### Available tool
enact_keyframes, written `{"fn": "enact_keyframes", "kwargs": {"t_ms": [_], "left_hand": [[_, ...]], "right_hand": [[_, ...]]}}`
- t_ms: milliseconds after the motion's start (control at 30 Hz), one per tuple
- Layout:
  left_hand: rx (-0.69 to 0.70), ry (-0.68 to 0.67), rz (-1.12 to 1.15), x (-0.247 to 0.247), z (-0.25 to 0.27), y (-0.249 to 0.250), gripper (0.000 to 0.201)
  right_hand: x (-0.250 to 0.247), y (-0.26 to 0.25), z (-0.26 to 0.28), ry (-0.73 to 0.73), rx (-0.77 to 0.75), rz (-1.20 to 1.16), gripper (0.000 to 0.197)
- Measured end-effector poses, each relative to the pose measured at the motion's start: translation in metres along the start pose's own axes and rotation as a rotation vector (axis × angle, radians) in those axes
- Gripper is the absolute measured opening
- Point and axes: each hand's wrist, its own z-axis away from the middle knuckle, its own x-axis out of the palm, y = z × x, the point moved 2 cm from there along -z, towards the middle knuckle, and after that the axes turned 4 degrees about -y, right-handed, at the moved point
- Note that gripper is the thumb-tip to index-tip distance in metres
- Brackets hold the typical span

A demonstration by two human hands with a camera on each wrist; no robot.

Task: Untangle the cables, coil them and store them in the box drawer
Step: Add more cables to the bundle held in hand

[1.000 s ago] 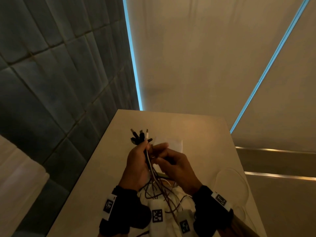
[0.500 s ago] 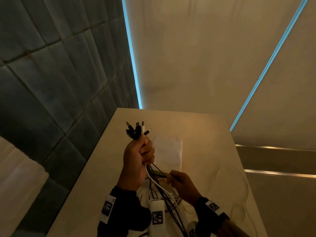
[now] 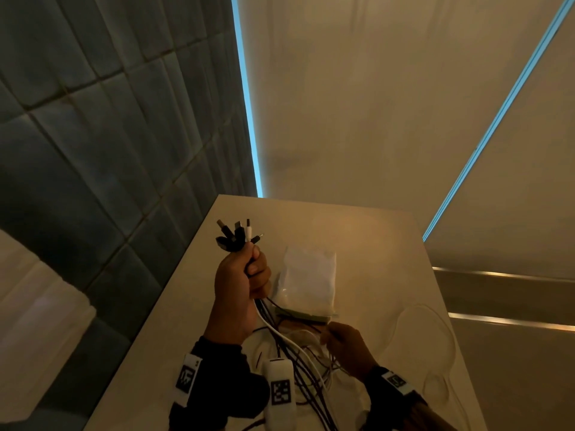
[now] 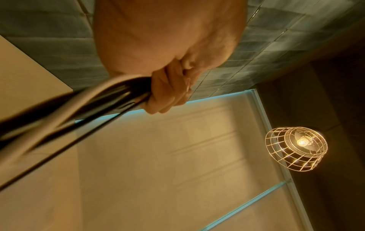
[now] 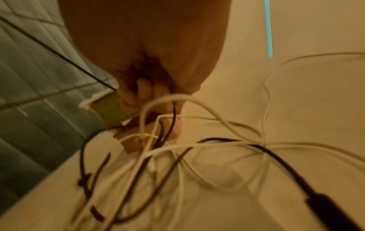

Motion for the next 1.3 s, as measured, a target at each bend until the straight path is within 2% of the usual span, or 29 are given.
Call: {"fn": "enact_keyframes", "kwargs": {"t_ms": [100, 200, 333, 433, 533, 600, 733, 833, 1067, 1233, 1300], "left_hand": [[-0.05, 0.032, -0.1, -0.002, -0.001, -0.006, 0.032], [-0.127, 0.076, -0.156, 0.0, 0.0, -0.019, 0.029], [-0.155, 0.135, -0.168, 0.008, 0.0, -0.026, 0.027], [-0.119, 0.129, -0.128, 0.009, 0.001, -0.024, 0.025], [-0.122, 0.073, 0.022, 0.012, 0.002, -0.022, 0.029], [-0.12, 0.018, 0.115, 0.013, 0.002, -0.02, 0.028], [-0.072, -0.063, 0.106, 0.009, -0.003, -0.022, 0.031], [-0.065, -0.1, 0.125, 0.006, -0.004, -0.023, 0.033], [-0.02, -0.108, 0.086, 0.007, -0.004, -0.021, 0.034], [-0.024, -0.087, 0.077, 0.006, -0.005, -0.018, 0.034], [-0.026, -0.058, 0.078, 0.003, -0.006, -0.019, 0.035]], "right_hand": [[-0.02, -0.042, -0.002, 0.149, 0.009, -0.312, 0.025], [-0.046, -0.106, 0.0, 0.136, -0.118, -0.615, 0.014], [-0.059, -0.161, 0.013, 0.008, -0.345, -0.697, 0.014], [-0.057, -0.171, 0.023, -0.075, -0.395, -0.673, 0.015], [-0.047, -0.16, 0.023, -0.111, -0.327, -0.644, 0.022], [-0.038, -0.146, 0.023, -0.126, -0.249, -0.626, 0.02], [-0.023, -0.111, 0.024, -0.183, -0.11, -0.615, 0.014], [-0.017, -0.09, 0.024, -0.174, -0.064, -0.614, 0.015], [0.008, -0.023, 0.01, -0.057, 0.085, -0.478, 0.024], [0.013, -0.008, 0.005, -0.056, 0.144, -0.379, 0.026], [0.009, -0.007, 0.0, -0.011, 0.169, -0.299, 0.025]]}}
